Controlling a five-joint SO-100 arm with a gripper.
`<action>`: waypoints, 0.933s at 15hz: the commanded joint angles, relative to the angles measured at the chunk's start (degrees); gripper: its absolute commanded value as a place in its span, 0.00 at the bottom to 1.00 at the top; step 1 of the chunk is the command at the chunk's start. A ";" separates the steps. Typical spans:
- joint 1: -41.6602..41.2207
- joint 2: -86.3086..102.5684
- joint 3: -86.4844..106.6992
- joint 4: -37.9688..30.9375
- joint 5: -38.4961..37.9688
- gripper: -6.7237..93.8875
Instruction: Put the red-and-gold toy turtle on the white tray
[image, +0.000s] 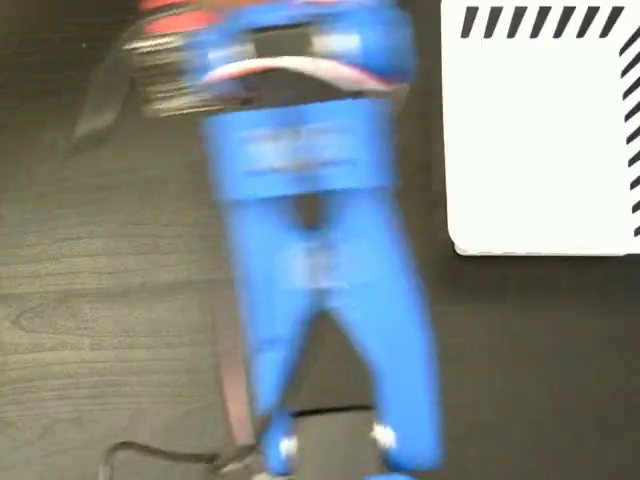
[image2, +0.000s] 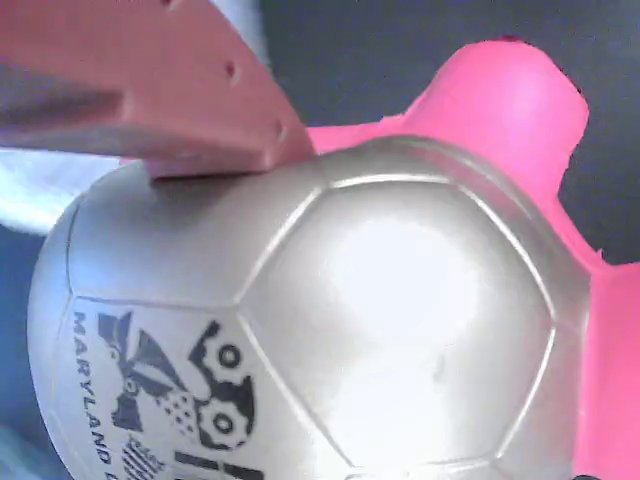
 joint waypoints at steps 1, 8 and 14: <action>13.27 -0.18 -5.19 0.26 -2.02 0.07; 24.96 -8.09 -0.35 -3.16 -0.26 0.07; 25.05 -10.72 3.34 -6.42 -1.23 0.07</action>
